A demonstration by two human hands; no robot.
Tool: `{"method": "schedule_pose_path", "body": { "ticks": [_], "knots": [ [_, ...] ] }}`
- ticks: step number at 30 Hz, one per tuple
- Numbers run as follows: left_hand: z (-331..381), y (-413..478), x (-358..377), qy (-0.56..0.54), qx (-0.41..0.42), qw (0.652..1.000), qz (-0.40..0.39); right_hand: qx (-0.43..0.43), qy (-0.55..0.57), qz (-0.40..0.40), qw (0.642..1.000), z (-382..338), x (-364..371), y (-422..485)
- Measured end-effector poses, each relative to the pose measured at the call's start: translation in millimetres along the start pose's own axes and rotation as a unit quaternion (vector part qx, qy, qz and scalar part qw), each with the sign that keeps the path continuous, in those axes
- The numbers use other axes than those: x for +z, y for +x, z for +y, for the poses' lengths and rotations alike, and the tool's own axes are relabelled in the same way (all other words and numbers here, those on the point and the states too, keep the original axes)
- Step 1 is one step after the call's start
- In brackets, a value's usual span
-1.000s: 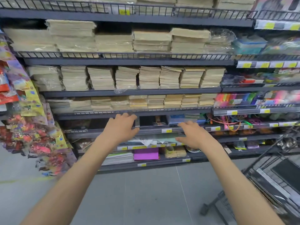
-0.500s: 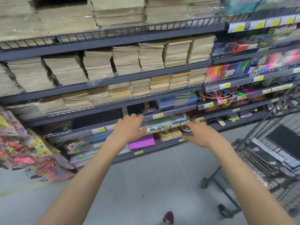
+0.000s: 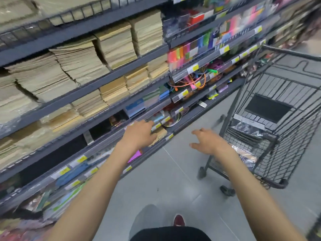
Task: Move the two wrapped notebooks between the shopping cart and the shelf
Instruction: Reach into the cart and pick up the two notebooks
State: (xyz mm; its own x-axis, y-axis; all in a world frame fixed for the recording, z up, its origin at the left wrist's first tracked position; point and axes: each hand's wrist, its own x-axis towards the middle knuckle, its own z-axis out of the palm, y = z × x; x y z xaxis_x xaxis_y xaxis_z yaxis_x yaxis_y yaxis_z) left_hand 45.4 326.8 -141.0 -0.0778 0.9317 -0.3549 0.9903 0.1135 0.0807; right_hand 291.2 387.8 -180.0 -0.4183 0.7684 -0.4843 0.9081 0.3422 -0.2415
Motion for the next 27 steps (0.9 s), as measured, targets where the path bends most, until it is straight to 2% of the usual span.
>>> {"method": "schedule_pose_path", "body": {
  "ticks": [6,11,18,27],
  "knots": [
    [39.8,94.6,4.9,0.033,0.106,0.993,-0.051,0.114,0.062,0.000,0.991,49.2,11.3,9.7],
    [71.3,171.3,8.4,0.082,0.191,0.975,-0.079,0.211,0.133,-0.017,0.968,73.2,22.4,24.6],
    [128.9,246.1,11.4,0.146,0.340,0.921,-0.124,0.334,0.227,-0.006,0.915,81.4,45.9,30.1],
    [226.6,298.1,30.8,0.224,0.454,0.845,-0.174,0.421,0.320,0.025,0.848,115.8,70.0,32.6]
  ]
}}
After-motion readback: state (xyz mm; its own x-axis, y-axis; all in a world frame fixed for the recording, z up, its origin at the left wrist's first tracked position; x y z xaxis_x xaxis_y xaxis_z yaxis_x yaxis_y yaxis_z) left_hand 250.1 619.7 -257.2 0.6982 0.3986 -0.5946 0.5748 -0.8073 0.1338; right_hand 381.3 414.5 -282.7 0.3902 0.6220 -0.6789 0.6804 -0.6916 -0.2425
